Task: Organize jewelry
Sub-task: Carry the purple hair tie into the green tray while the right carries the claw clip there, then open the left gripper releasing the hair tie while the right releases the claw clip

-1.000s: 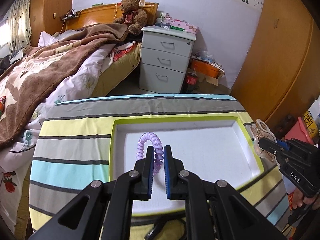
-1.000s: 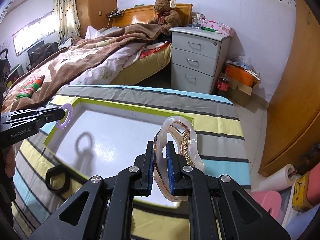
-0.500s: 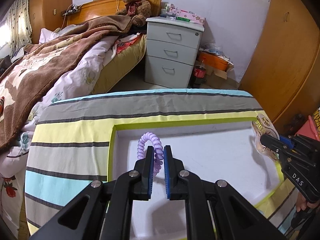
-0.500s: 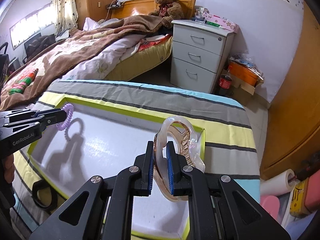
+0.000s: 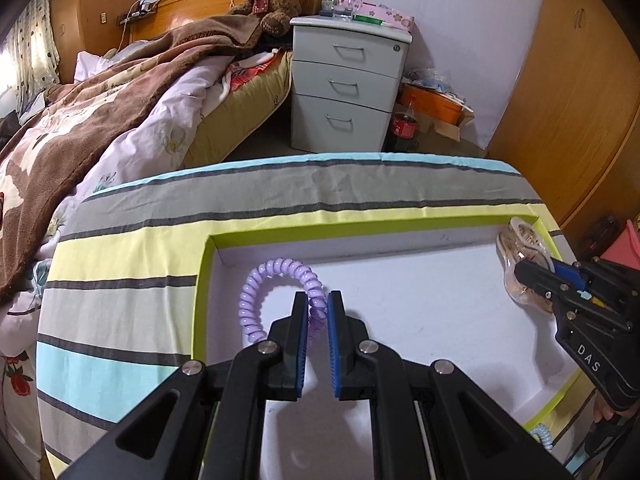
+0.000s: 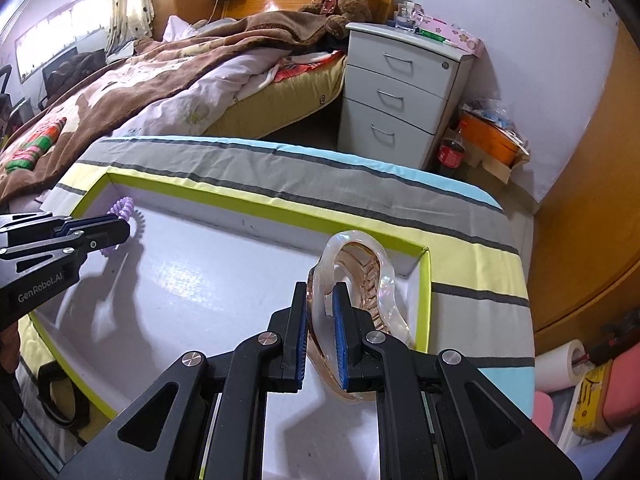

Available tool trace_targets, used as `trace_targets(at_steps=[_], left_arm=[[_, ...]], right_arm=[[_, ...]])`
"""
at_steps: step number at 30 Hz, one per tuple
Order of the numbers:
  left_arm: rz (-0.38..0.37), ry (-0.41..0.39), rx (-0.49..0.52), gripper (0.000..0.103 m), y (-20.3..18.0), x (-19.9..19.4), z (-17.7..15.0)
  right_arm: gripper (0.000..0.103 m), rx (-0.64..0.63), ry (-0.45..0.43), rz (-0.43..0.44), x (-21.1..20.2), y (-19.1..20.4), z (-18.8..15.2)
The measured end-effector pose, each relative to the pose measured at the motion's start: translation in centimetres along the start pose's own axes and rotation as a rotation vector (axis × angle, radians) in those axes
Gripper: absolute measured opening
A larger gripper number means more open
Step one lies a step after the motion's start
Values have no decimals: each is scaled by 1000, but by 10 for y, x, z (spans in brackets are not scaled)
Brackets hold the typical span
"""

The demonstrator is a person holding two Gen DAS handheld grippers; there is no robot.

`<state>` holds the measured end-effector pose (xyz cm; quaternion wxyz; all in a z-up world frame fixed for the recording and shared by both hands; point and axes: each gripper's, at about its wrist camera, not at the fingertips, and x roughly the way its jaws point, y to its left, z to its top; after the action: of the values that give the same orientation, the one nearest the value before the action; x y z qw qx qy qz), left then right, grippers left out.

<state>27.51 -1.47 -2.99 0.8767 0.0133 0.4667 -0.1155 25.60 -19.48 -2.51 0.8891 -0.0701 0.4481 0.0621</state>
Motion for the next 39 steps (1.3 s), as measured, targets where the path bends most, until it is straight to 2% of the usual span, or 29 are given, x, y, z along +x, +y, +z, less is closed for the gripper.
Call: trace_targets(at_steps=[14,17,21,28,39], left_arm=[[-2,19,-27,11,2,4,0],[-10,24,-36,16,3,5,-1],[8,21,-33,27,3,4,0],[4,26,-39,35,3,3,-2],[-33,-48,-46,47,-4,-30,-6]], right_arm=[[12,11,-1,-5,2,-1,1],[13,9,-5,-11,1,-1,1],[13,11,-12,-12,0,-1,3],[16,30,-30,-17,-5,-1,2],[28,50,-94,-14,-33,2,1]])
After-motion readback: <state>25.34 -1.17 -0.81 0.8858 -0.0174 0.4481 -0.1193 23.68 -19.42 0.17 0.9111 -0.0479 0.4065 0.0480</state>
